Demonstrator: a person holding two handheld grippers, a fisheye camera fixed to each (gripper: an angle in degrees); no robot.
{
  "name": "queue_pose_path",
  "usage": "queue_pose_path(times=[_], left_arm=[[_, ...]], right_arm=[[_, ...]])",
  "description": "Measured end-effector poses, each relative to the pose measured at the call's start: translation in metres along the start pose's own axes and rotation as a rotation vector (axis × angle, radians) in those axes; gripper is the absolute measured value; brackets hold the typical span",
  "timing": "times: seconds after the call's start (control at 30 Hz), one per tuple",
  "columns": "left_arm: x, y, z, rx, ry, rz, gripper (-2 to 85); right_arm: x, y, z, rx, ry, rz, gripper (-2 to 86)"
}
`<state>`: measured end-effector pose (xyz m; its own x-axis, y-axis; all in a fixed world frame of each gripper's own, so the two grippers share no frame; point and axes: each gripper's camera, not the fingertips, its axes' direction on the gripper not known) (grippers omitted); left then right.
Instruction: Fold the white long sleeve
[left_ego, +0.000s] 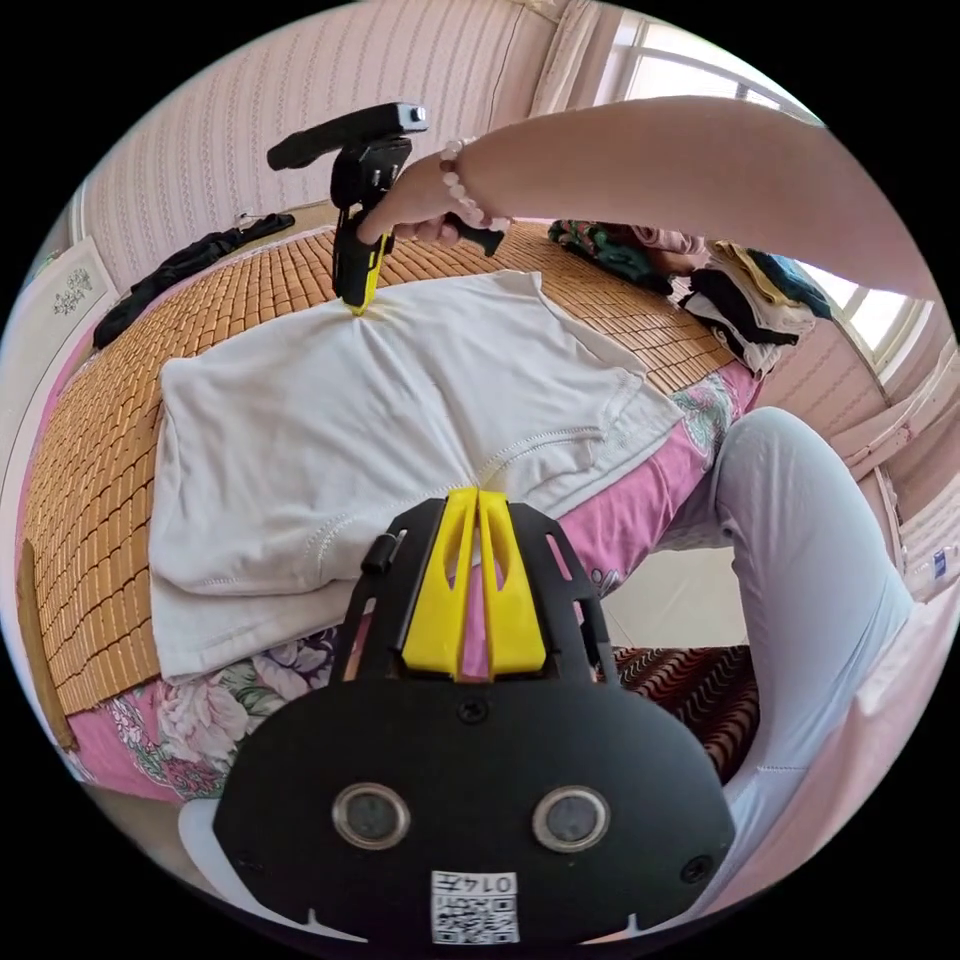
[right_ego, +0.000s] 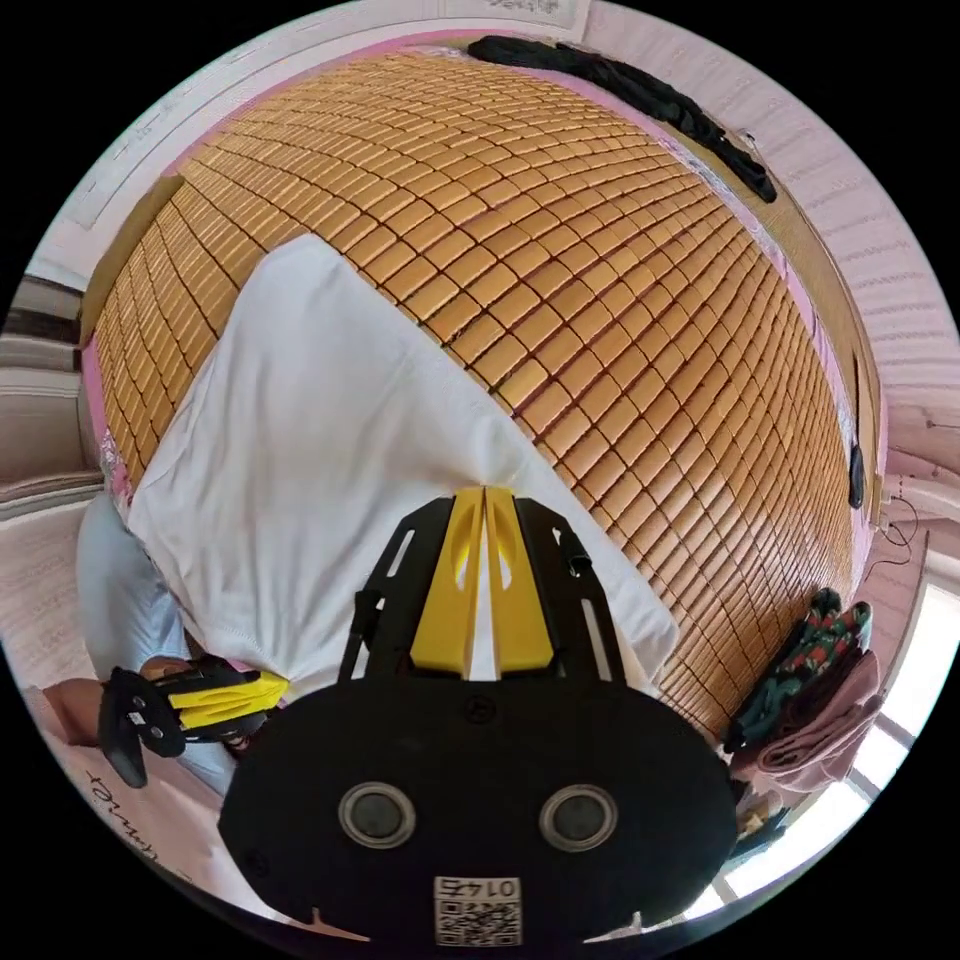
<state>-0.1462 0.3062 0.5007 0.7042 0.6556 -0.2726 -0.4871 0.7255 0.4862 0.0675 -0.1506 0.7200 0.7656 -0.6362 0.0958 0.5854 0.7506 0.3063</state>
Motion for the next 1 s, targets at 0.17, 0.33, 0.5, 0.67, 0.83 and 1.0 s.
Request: queue_pose_path(times=[0.17, 0.33, 0.5, 0.67, 0.83, 1.0], left_arm=[[0.026, 0.015, -0.030, 0.170, -0.030, 0.085, 5.2], [0.071, 0.003, -0.019, 0.222, 0.070, 0.236, 10.8], [0.109, -0.015, 0.009, 0.167, 0.155, 0.338, 15.0], [0.144, -0.033, 0.038, 0.099, 0.159, 0.441, 17.1], [0.156, -0.061, 0.066, 0.078, 0.159, 0.451, 17.4], [0.157, -0.076, 0.079, 0.061, 0.107, 0.416, 9.7]], right_arm=[[0.088, 0.176, -0.099, 0.338, -0.227, 0.322, 0.4], [0.124, 0.318, -0.097, 0.209, -0.416, 0.516, 6.2], [0.140, 0.370, -0.096, 0.026, -0.398, 0.599, 8.8], [0.179, 0.392, -0.142, 0.090, -0.497, 0.609, 1.1], [0.220, 0.417, -0.206, 0.246, -0.697, 0.558, 0.1], [0.257, 0.436, -0.259, 0.402, -0.885, 0.507, 0.7]])
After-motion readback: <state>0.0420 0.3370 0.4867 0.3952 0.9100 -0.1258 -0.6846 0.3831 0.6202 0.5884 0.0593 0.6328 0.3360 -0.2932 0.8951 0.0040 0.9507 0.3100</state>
